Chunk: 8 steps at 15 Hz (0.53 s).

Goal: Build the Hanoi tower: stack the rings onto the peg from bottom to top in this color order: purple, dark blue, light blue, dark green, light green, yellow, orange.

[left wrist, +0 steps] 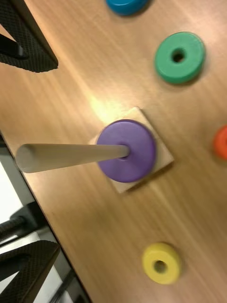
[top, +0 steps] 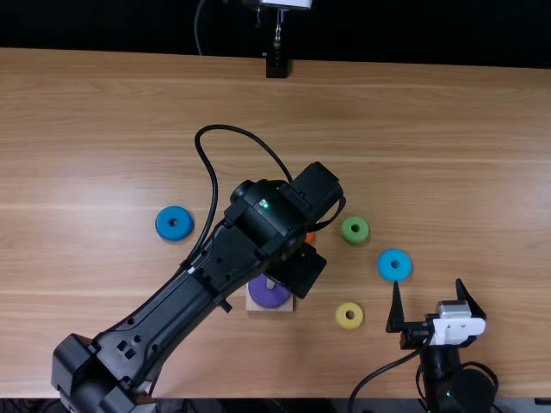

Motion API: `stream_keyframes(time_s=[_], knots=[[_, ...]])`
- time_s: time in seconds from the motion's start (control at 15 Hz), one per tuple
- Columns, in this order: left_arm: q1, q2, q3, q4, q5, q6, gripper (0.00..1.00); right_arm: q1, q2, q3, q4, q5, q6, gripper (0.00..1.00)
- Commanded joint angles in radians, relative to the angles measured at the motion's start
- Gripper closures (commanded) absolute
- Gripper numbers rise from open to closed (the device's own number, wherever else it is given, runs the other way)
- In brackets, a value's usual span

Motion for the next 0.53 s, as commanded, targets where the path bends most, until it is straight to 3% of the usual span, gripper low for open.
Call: stream_keyframes(time_s=[0.0, 0.2, 0.47], knots=[[0.034, -0.048, -0.007, 0.032, 0.007, -0.007, 0.00, -0.012, -0.019, -0.012, -0.012, 0.010, 0.006, 0.00], [0.117, -0.067, 0.002, 0.089, -0.003, -0.005, 0.00, -0.012, -0.019, -0.013, -0.012, 0.008, 0.006, 0.00], [0.314, -0.088, -0.001, 0.089, -0.014, 0.004, 0.00, -0.012, -0.019, -0.012, -0.012, 0.010, 0.006, 0.00]])
